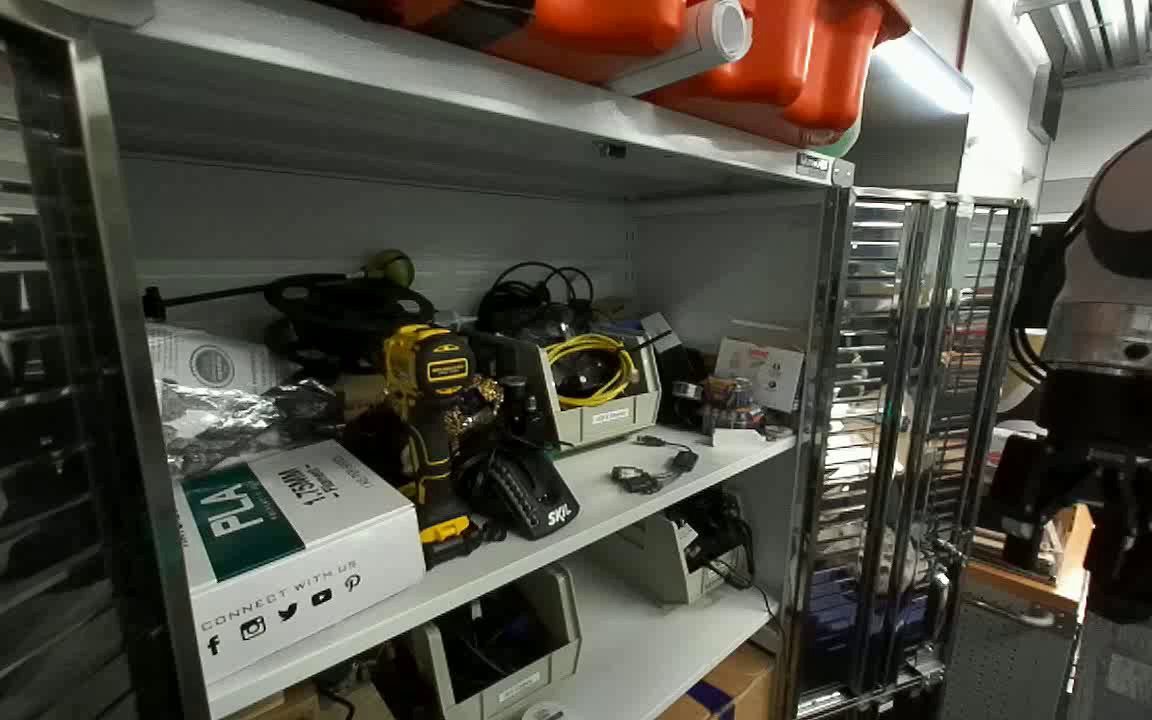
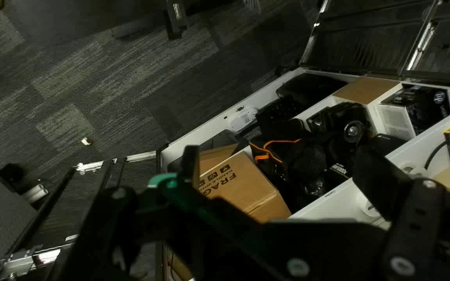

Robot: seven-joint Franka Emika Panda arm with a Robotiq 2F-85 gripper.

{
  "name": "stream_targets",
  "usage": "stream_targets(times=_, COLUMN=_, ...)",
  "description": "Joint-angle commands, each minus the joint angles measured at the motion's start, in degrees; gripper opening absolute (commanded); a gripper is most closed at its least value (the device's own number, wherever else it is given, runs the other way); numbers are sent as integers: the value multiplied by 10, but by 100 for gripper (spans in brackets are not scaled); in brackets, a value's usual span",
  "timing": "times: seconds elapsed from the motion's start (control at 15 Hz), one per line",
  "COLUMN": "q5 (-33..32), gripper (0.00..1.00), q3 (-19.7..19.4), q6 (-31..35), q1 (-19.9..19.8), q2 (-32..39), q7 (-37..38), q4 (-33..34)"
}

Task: Pick up the cable and put it in the tool box

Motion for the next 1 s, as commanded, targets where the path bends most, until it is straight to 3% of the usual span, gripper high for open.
stream_targets(times=0.0, q5=7, gripper=100, q3=12, q6=-1, q1=-12, q2=2, q7=-6, q4=1)
stream_targets(times=0.6, q5=7, gripper=100, q3=12, q6=-1, q1=-12, q2=1, q7=-6, q4=2)
stream_targets(times=0.93, q5=18, gripper=100, q3=11, q6=81, q1=-6, q2=89, q7=3, q4=60)
